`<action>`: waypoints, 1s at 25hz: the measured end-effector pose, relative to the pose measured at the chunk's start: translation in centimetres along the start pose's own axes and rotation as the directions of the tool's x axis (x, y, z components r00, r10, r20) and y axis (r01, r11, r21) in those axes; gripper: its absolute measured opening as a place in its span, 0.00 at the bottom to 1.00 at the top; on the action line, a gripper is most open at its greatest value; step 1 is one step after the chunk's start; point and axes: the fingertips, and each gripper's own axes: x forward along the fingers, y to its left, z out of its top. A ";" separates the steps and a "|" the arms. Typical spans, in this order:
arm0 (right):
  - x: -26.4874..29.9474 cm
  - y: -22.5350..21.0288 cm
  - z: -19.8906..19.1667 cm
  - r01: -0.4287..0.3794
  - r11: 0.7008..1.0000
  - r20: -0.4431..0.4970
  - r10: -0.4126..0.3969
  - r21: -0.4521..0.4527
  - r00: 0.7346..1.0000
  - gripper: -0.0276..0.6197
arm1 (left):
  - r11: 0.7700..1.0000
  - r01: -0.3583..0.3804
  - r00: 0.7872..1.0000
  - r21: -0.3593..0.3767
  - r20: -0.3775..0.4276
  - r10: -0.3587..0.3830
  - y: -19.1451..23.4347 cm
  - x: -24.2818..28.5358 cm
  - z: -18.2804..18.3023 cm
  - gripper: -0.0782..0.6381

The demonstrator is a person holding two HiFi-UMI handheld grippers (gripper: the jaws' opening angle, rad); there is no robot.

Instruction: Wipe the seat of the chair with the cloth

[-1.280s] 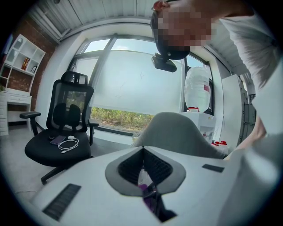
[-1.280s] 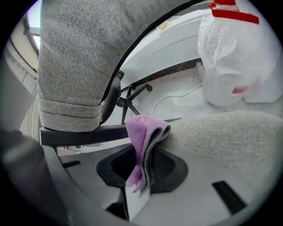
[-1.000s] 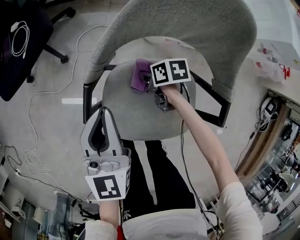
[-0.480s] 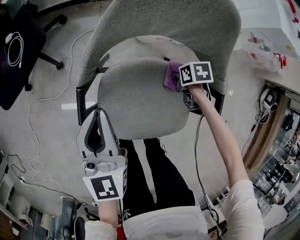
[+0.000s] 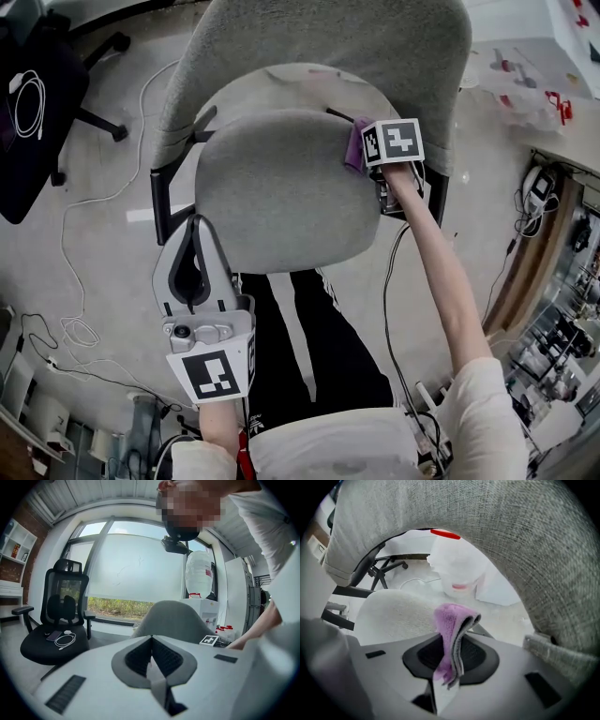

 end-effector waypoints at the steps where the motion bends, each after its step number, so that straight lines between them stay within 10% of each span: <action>1: 0.0 -0.2 0.0 0.016 1.000 0.001 -0.016 -0.011 1.000 0.18 | 1.000 -0.003 1.000 0.000 0.003 0.003 0.2 -0.1 0.1 0.13; 15: -2.0 -0.3 0.3 0.024 0.999 0.083 -0.026 0.023 0.996 0.18 | 0.995 -0.094 0.995 -0.014 0.012 0.094 3.3 -2.9 0.0 0.13; 20: -6.5 6.8 0.8 -0.176 0.984 0.218 0.175 -0.015 0.960 0.18 | 0.991 -0.135 0.991 -0.019 0.006 0.135 4.7 -4.0 -0.2 0.13; 25: -7.5 19.0 0.5 -0.481 0.876 0.188 0.480 -0.042 0.857 0.18 | 0.989 -0.150 0.989 -0.013 0.016 0.150 5.5 -4.5 0.0 0.13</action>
